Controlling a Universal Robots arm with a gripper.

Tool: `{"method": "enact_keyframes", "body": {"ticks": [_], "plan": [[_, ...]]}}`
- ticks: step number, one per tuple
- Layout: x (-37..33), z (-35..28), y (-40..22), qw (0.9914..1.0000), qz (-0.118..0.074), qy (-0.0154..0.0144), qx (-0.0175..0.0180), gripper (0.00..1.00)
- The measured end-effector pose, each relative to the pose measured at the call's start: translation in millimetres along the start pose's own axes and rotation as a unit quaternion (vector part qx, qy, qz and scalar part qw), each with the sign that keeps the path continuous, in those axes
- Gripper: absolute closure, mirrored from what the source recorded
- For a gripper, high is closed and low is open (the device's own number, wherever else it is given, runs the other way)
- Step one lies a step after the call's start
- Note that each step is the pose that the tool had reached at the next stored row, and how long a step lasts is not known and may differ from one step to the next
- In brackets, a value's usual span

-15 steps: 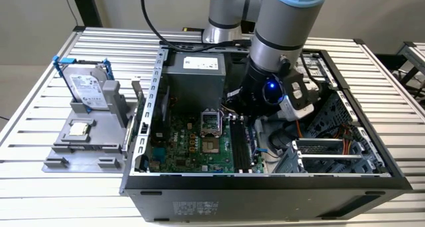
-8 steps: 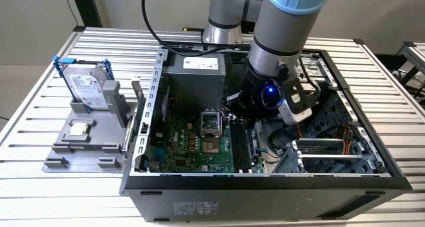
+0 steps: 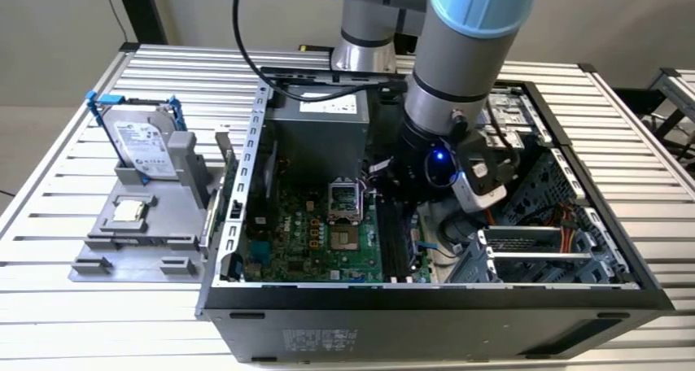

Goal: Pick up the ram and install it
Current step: 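Insert the ram into the slot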

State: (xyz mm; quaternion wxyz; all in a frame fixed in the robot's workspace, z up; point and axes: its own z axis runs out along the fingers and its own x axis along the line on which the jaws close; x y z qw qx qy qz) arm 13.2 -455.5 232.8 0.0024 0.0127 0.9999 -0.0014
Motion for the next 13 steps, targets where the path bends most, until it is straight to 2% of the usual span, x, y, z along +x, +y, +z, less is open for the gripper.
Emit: {"method": "enact_keyframes", "body": {"ticks": [5, 13], "plan": [[-0.3, 6.5, 0.0, 1.00000, 0.002, 0.0000, 0.0000, 1.00], [-1.4, 11.9, 1.0, 1.00000, 0.003, 0.0000, 0.0001, 1.00]]}}
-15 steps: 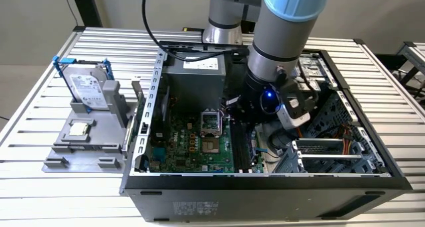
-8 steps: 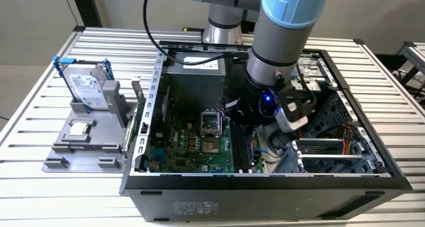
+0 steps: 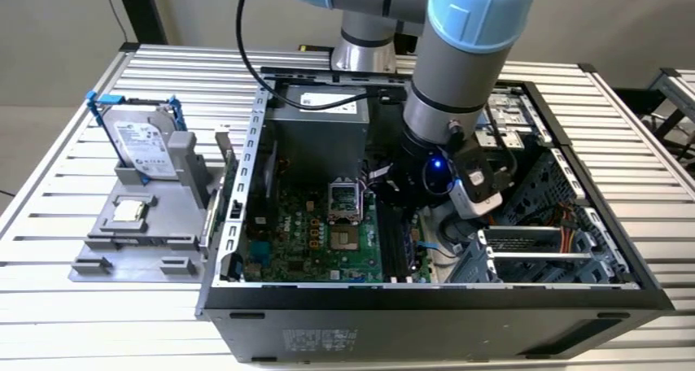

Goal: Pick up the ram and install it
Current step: 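Insert the ram into the slot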

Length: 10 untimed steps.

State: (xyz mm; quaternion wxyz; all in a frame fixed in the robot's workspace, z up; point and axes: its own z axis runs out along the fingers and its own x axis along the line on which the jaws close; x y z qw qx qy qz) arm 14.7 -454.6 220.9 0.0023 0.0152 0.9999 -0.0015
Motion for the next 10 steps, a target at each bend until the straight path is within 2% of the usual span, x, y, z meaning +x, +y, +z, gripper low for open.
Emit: {"method": "enact_keyframes", "body": {"ticks": [10], "plan": [[0.1, 3.7, 1.3, 1.00000, 0.000, 0.0000, 0.0003, 1.00]]}}
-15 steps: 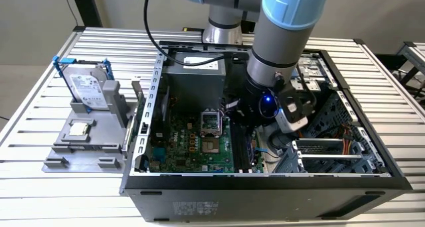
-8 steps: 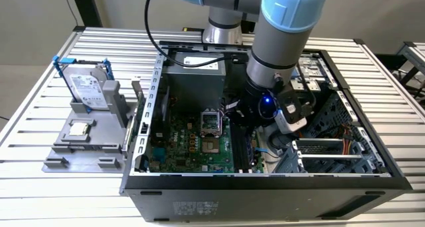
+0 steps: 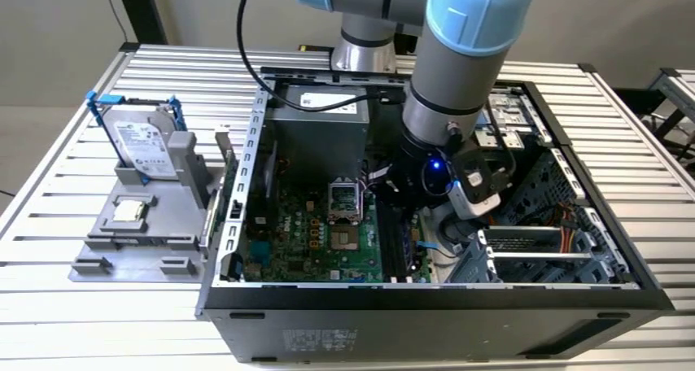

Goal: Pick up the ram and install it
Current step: 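Insert the ram into the slot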

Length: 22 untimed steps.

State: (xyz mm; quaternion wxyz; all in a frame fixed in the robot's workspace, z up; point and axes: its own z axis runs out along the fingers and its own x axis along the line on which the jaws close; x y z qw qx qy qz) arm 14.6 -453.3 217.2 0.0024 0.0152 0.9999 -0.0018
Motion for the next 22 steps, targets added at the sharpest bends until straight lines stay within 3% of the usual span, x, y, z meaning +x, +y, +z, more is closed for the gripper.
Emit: {"method": "enact_keyframes", "body": {"ticks": [15, 22], "plan": [[-1.0, -0.3, -0.1, 0.99999, 0.000, 0.0028, 0.0022, 1.00], [-1.0, -0.2, -0.1, 0.99998, 0.000, 0.0064, 0.0030, 1.00]]}}
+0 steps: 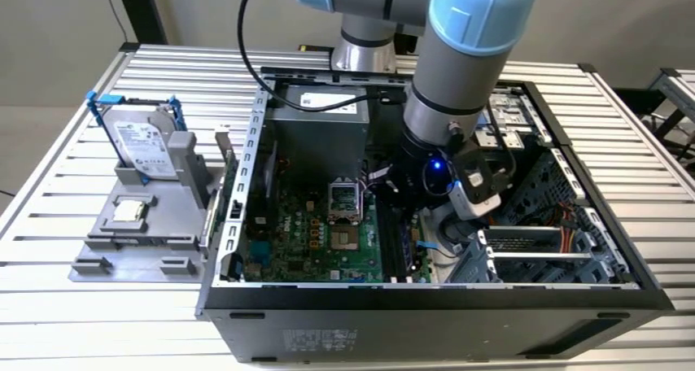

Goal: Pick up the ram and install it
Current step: 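Insert the ram into the slot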

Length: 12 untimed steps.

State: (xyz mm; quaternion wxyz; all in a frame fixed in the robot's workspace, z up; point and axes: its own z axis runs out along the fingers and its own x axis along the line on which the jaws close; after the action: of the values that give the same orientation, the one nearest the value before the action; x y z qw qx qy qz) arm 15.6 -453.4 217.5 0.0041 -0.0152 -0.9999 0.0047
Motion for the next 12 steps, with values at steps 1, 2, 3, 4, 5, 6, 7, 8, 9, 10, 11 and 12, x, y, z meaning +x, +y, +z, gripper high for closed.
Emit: {"method": "enact_keyframes", "body": {"ticks": [1, 2, 3, 4, 5, 6, 7, 8, 9, 10, 11, 12], "plan": [[0.0, 0.2, 0.0, 1.00000, 0.000, 0.0005, 0.0000, 1.00], [-0.1, 0.5, 0.0, 1.00000, 0.000, 0.0010, 0.0001, 1.00], [-0.2, 0.8, 0.0, 1.00000, 0.000, 0.0016, 0.0002, 1.00], [-0.3, 1.0, 0.0, 1.00000, 0.000, 0.0021, 0.0004, 1.00], [-0.4, 1.4, 0.0, 1.00000, 0.000, 0.0024, 0.0004, 1.00], [-0.6, 2.0, 0.1, 1.00000, 0.000, 0.0026, 0.0004, 1.00], [-1.0, 2.5, 0.1, 1.00000, 0.000, 0.0028, 0.0004, 1.00], [-2.0, 2.7, 0.0, 1.00000, 0.000, 0.0029, 0.0005, 1.00], [-3.4, 3.0, 0.1, 0.99999, 0.000, 0.0031, 0.0006, 1.00], [-4.7, 3.2, 0.1, 0.99999, 0.001, 0.0031, 0.0006, 1.00], [-5.4, 3.8, 0.2, 0.99999, 0.001, 0.0030, 0.0006, 1.00], [-5.4, 4.4, 0.2, 1.00000, 0.001, 0.0029, 0.0006, 1.00]]}}
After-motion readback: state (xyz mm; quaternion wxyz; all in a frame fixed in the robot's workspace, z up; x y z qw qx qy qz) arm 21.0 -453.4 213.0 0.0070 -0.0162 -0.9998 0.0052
